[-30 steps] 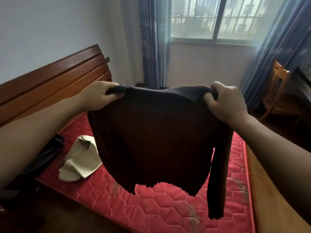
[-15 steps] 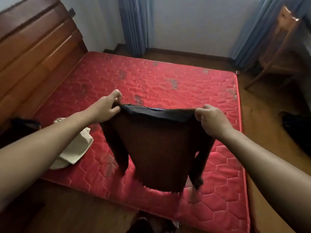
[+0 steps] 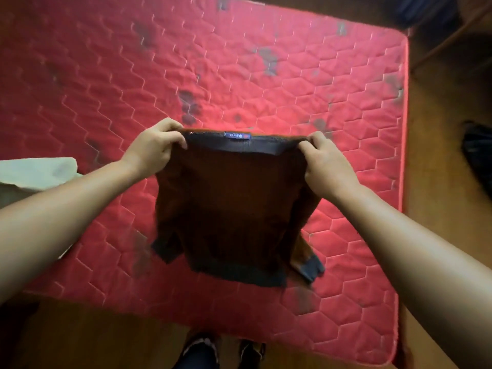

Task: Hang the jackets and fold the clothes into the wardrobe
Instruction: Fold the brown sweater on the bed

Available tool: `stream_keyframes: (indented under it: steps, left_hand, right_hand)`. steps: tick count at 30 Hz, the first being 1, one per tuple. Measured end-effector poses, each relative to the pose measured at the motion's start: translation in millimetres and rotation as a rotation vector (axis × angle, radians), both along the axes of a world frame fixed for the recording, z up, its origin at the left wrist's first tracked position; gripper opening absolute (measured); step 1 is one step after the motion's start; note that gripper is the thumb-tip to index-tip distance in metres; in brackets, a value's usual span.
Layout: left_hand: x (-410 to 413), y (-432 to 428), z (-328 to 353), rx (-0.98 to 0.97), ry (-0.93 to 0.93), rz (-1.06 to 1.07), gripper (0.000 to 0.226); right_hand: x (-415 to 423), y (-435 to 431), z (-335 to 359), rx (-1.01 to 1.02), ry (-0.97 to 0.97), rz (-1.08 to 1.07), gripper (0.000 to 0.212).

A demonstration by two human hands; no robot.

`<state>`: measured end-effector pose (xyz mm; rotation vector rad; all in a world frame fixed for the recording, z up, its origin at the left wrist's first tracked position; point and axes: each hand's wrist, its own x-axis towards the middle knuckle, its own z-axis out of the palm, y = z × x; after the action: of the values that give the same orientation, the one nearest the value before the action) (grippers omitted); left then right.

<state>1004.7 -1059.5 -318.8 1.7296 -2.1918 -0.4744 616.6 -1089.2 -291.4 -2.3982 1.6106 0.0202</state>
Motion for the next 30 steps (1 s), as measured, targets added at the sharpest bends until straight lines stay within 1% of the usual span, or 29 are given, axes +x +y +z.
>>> stream_keyframes:
  steps: [3,5,6,8,9,10,11,13,15,16,18,20,22,23,25,28,30]
  left_hand:
    - [11,-42,-51,0.019,-0.093,-0.009,0.036]
    - [18,-79,-78,0.018,-0.181,-0.029,0.042]
    - [18,-98,-89,0.040,-0.218,0.011,0.052]
    - [10,-128,-110,0.145,-0.272,0.204,0.073]
    - [4,-137,-124,0.199,-0.263,0.271,0.075]
    - [-3,-139,-141,0.252,-0.234,0.289,0.072]
    - [-11,-135,-162,0.300,-0.194,0.270,0.067]
    - [-24,-106,-212,0.401,-0.127,0.171,0.059]
    - [-34,-63,-256,0.539,-0.097,0.087,0.059]
    - [-37,-41,-276,0.606,-0.097,0.062,0.061]
    - [-40,-1,-309,0.689,-0.131,0.033,0.066]
    - [-39,27,-334,0.666,-0.197,0.022,0.072]
    - [-35,44,-348,0.616,-0.275,0.090,0.077]
    - [-32,48,-351,0.613,-0.318,0.159,0.079]
    - [-26,51,-356,0.610,-0.413,0.224,0.081]
    - [-15,49,-360,0.612,-0.470,0.206,0.084]
    - [-6,44,-362,0.628,-0.499,0.237,0.087]
  right_hand:
    - [11,-47,-40,-0.054,0.089,0.051,0.050]
    - [21,-84,-66,-0.090,0.154,0.061,0.059]
    - [26,-102,-80,-0.085,0.188,0.028,0.069]
    - [39,-129,-110,-0.049,0.201,-0.097,0.083]
    - [46,-134,-128,-0.032,0.171,-0.141,0.083]
    - [53,-131,-148,-0.008,0.133,-0.155,0.079]
    - [58,-121,-170,0.042,0.098,-0.148,0.072]
    - [62,-87,-215,0.243,0.062,-0.128,0.058]
    - [55,-47,-256,0.476,0.071,-0.145,0.052]
    - [50,-29,-273,0.558,0.068,-0.186,0.052]
    - [37,-4,-300,0.607,-0.010,-0.340,0.051]
    - [25,9,-315,0.558,-0.118,-0.546,0.048]
    - [13,13,-327,0.528,-0.147,-0.693,0.045]
    - [9,14,-331,0.524,-0.125,-0.703,0.045]
    - [2,17,-339,0.496,-0.024,-0.609,0.048]
    - [-12,23,-353,0.363,0.270,-0.389,0.055]
    - [-28,23,-359,0.272,0.461,-0.333,0.054]
